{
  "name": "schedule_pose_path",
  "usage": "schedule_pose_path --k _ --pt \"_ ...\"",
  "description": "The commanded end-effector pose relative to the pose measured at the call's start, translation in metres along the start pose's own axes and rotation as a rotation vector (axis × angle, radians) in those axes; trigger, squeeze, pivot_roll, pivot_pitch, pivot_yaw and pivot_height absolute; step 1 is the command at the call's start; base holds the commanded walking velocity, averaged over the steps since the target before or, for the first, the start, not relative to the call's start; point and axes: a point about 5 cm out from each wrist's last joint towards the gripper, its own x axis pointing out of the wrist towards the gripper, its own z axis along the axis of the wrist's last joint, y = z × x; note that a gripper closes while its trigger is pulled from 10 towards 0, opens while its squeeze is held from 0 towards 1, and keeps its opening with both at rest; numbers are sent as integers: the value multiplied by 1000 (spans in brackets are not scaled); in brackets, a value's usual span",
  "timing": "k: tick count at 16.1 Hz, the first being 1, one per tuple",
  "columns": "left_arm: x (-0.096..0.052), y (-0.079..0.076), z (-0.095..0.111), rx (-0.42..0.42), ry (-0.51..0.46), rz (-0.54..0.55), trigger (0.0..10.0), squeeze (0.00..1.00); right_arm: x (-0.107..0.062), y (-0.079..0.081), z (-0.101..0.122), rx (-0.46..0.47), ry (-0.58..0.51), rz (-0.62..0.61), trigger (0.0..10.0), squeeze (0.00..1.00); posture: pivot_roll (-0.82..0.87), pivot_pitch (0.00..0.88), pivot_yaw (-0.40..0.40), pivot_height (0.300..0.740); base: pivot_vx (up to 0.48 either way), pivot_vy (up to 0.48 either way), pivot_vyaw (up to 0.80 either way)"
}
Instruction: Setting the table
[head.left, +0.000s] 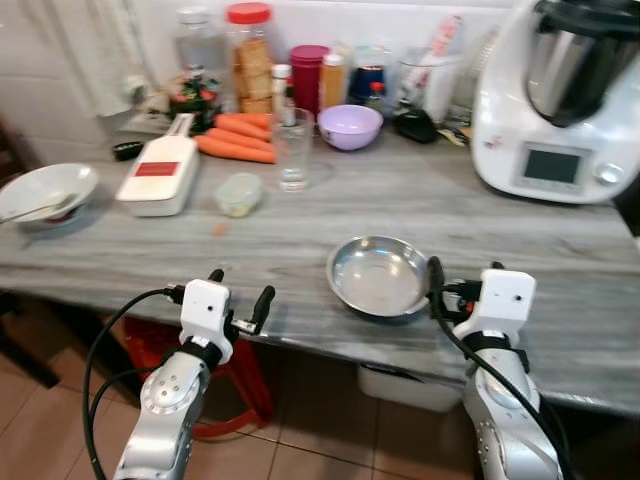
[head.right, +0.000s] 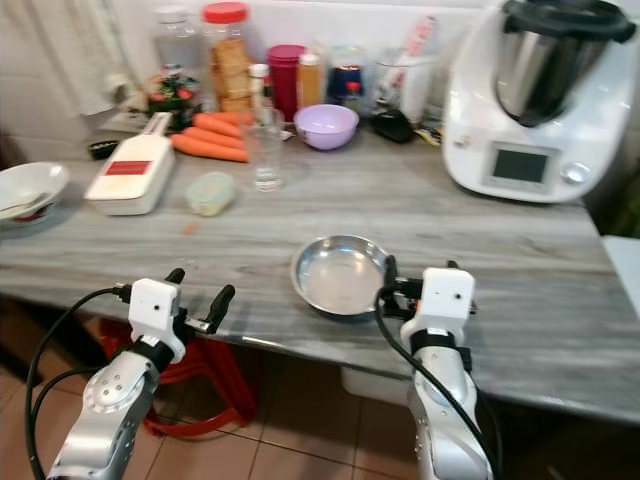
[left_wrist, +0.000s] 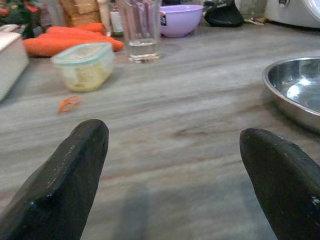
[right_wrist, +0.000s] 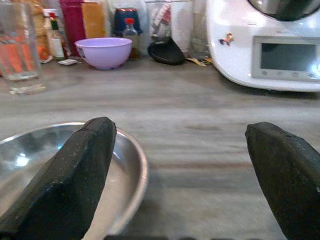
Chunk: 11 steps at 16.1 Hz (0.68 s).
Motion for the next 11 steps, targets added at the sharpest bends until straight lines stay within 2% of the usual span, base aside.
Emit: schedule_pose_path --k 1,2,3,6,9,11 --pt "3 -1 1 29 4 -2 10000 0 1 0 7 9 -16 1 10000 0 -2 0 22 740 0 0 -631" --pt "4 0 -1 39 15 0 10000 0 3 1 9 57 -11 4 10000 0 -4 0 19 740 0 0 -438" --pt "4 1 -2 35 18 6 10000 0 3 3 10 41 -20 16 10000 0 -6 0 19 740 0 0 -438" --pt "6 3 -1 39 19 15 10000 0 4 2 9 84 -3 -8 10000 0 -9 0 15 740 0 0 0" --pt "7 4 -2 42 21 19 10000 0 4 4 12 66 -13 13 10000 0 -9 0 10 740 0 0 0" --pt "7 6 -2 49 23 25 10000 0 5 4 12 68 -12 14 10000 0 -7 0 9 740 -263 0 0"
